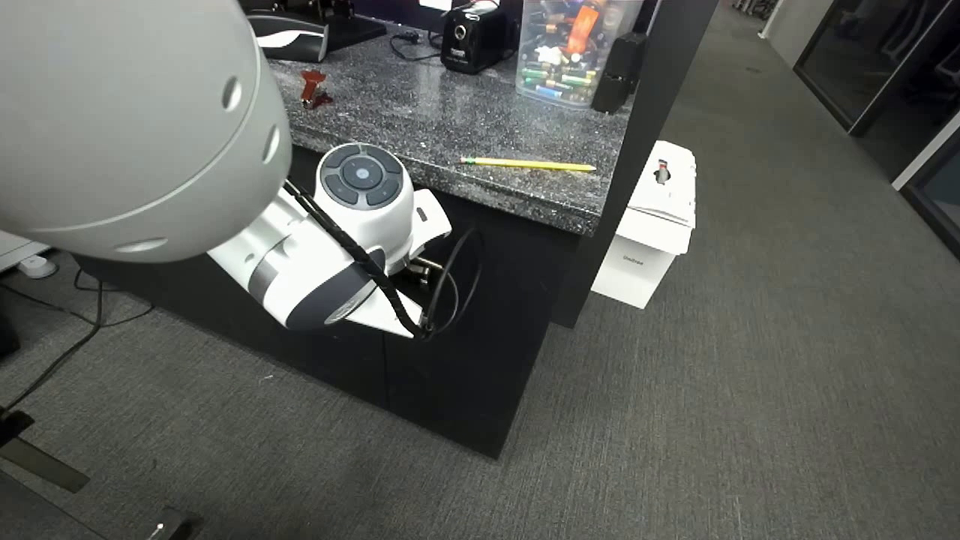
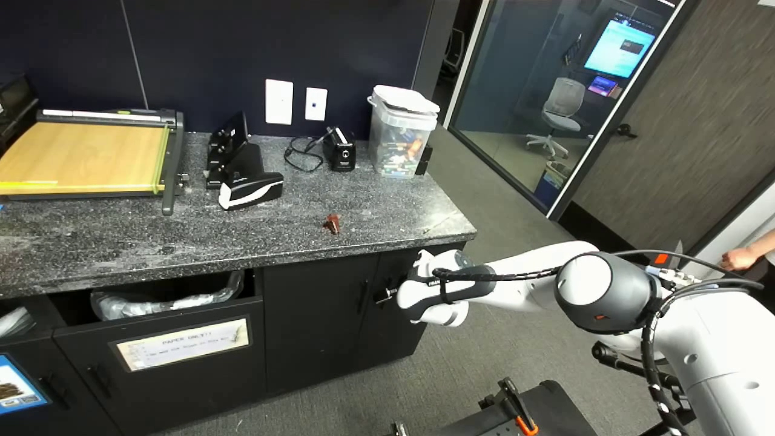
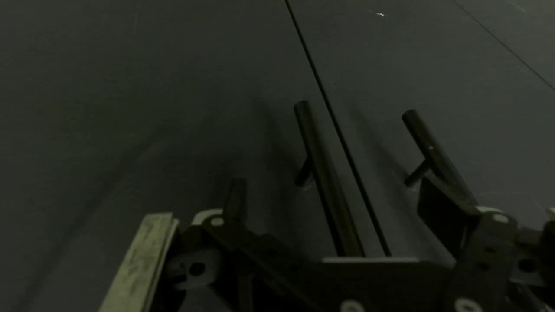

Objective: Close the cabinet door on the right

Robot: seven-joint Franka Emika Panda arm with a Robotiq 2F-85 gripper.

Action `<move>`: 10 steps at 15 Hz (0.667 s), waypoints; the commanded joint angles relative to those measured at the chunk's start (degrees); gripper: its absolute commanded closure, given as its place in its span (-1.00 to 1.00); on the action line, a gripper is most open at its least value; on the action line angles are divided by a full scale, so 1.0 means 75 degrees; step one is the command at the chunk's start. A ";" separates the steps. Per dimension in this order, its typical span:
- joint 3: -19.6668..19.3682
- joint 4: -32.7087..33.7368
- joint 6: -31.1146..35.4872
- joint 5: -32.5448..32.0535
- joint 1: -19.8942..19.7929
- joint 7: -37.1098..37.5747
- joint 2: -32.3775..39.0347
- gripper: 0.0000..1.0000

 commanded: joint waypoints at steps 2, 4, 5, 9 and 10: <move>-0.1389 -0.1545 0.0822 0.0321 0.0368 0.1144 -0.1474 -1.00; -0.1395 -0.1564 0.0831 0.0313 0.0370 0.1135 -0.1463 -1.00; -0.1401 -0.1563 0.0834 0.0312 0.0379 0.1139 -0.1460 -1.00; -0.1418 -0.1563 0.0889 0.0316 0.0422 0.1172 -0.1428 -1.00; -0.1415 -0.1563 0.0918 0.0313 0.0418 0.1169 -0.1408 -1.00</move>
